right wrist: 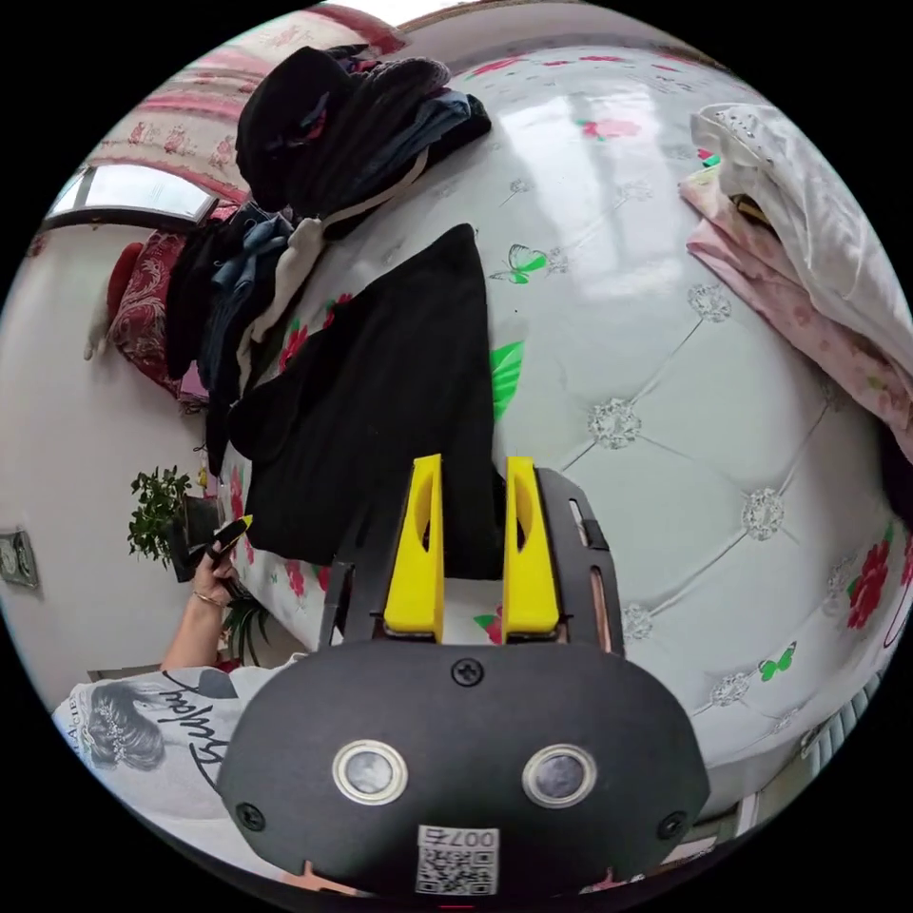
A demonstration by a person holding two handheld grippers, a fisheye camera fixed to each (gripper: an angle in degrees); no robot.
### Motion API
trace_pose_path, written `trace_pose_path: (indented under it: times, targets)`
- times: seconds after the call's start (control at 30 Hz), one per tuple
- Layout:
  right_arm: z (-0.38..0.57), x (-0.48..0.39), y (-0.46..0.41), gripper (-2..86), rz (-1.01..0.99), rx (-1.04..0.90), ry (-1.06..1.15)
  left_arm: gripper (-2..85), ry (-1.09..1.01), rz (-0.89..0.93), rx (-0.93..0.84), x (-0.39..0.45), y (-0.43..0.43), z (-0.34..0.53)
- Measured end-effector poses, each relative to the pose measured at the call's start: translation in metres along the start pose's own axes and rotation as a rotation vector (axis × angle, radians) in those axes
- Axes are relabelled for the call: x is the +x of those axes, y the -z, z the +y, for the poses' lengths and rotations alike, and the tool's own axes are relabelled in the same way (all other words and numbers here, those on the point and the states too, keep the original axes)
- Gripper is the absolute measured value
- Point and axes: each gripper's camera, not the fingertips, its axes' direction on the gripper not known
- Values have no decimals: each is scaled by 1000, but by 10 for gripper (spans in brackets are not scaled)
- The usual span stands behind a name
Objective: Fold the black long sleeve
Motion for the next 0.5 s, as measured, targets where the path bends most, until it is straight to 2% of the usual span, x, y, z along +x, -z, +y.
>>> trace_pose_path:
  times: [0.13,0.27,0.33,0.5]
  targets:
    - [3,-16,34,10,7,88,131,2,-47,74,95,14,31,48]
    - [13,-15,22,10,53,15,202,35,98,33,-88,-2,-27,117]
    - [12,-5,-2,19,112,-55,170,64,136,29,-58,1,-32,129]
    - [1,6,-11,49,111,-10,136,126,-36,-167,25,45,-12,79]
